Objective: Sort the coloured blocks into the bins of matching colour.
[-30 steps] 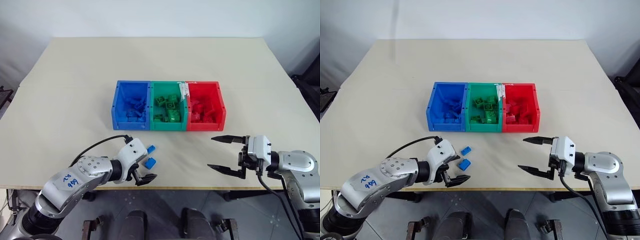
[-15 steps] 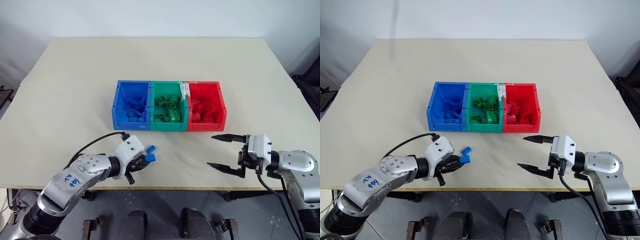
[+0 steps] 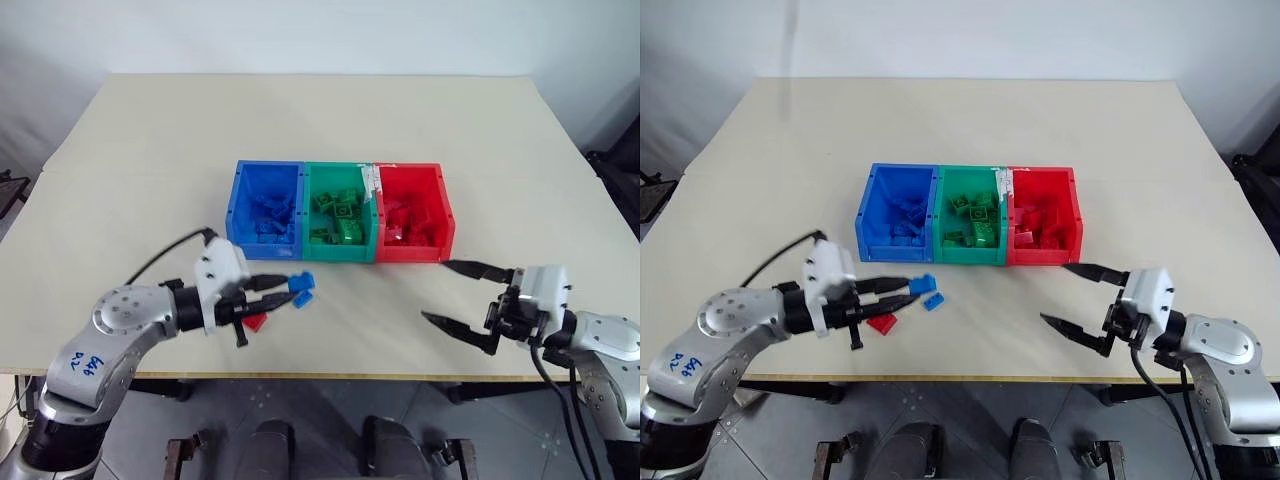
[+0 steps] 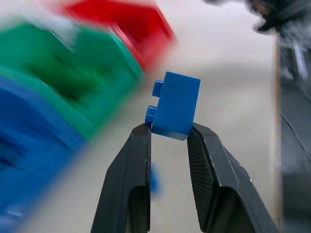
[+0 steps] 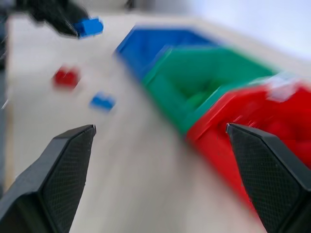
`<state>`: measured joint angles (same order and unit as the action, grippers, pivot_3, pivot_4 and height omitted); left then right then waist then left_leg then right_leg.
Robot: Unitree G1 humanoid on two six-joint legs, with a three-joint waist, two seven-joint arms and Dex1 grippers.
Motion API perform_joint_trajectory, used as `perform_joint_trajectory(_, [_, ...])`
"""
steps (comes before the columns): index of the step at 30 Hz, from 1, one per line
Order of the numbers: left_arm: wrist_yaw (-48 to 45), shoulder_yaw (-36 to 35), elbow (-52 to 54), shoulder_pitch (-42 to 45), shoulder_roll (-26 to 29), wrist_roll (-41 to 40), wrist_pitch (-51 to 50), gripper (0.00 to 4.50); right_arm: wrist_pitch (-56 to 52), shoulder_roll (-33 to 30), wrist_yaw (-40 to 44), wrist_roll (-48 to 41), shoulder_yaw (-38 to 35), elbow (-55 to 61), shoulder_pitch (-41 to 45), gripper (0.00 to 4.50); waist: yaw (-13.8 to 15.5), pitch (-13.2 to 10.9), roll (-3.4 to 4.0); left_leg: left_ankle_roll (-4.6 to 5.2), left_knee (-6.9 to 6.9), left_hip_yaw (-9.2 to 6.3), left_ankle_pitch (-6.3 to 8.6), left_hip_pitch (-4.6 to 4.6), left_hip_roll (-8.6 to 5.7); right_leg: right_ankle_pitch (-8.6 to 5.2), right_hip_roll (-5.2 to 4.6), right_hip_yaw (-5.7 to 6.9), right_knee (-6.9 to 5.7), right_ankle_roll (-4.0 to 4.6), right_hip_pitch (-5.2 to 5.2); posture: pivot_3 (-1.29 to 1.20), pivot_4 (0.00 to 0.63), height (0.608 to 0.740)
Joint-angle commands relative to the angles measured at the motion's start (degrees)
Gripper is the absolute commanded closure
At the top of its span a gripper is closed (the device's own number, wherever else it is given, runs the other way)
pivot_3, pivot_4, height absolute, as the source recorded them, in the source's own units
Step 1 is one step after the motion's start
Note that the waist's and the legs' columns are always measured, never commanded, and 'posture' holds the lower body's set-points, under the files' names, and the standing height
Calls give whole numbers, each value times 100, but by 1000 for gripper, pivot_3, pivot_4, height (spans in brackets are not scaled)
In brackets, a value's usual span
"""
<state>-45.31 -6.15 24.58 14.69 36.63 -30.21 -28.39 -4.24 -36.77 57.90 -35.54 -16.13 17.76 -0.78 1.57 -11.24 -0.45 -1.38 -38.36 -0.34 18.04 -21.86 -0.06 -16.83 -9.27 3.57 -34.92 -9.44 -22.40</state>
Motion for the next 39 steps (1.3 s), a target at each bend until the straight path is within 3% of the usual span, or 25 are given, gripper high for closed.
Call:
perform_joint_trajectory(1, [39, -397, -725, 485, -125, 53, 614, 3787, -46, 108, -322, -298, -298, 542, -127, 0, -9, 0, 0, 0, 0, 0, 0, 0, 0, 0, 0, 0, -3, 0, -1, 0, 150, 740])
perform_joint_trajectory(7, [274, -268, -2549, 1848, -196, 364, 454, 3787, 281, 33, -38, 184, 67, 438, -62, 0, -9, 1, -2, 2, 0, 2, 1, 0, -2, 1, 0, 0, -6, -3, -3, 0, 150, 740])
perform_joint_trajectory(12, [58, -115, -2664, 1913, -98, 521, 468, 2246, 386, 60, 154, 316, 315, 206, 170, 0, -48, 1, -4, 9, 4, 7, 4, -2, -4, 2, 0, -1, 1, -4, -6, 0, 150, 740])
perform_joint_trajectory(17, [-6, -618, -2178, 1227, 205, 415, 608, 641, 458, 60, 361, 321, 469, -153, 529, 0, -151, 1, -3, 9, 13, 8, 3, -2, 0, 2, 1, 2, 5, -4, -10, 0, 150, 740])
perform_joint_trajectory(22, [-592, -1858, -2099, -192, 632, 320, 1624, 641, 477, -50, 1005, 343, 797, -590, 927, 0, -212, 1, -3, 8, 17, 10, 3, 1, 3, 2, 1, 1, 9, -4, -10, 0, 150, 740])
perform_joint_trajectory(24, [-872, -2270, -2182, -785, 791, 277, 1813, 112, 492, -110, 1298, 373, 951, -764, 1091, 0, -179, 1, -3, 8, 18, 9, 4, 0, 3, 2, 0, 1, 10, -4, -10, 0, 150, 740])
perform_joint_trajectory(29, [-1077, -2641, -2271, -1757, 1117, 513, 1997, 19, 350, -232, 1717, 434, 1246, -1083, 1430, 0, -74, 2, -5, 13, 13, 6, 7, 0, 2, 2, -1, 3, 14, -4, -4, 0, 150, 740])
perform_joint_trajectory(34, [-1097, -2066, -925, -2176, 1486, 341, 1003, 19, 350, -186, 1636, 559, 1244, -1402, 1596, 0, -11, 1, -7, 14, 12, 6, 8, -1, 2, 2, -1, 2, 13, -4, -5, 0, 150, 740])
perform_joint_trajectory(39, [-446, -773, 417, -1133, 1592, -179, -931, 19, 329, -311, 1597, 579, 1108, -1286, 1363, 0, -20, 2, -7, 14, 10, 0, 8, -3, 0, 3, -3, 2, 6, -4, -5, 0, 150, 740])
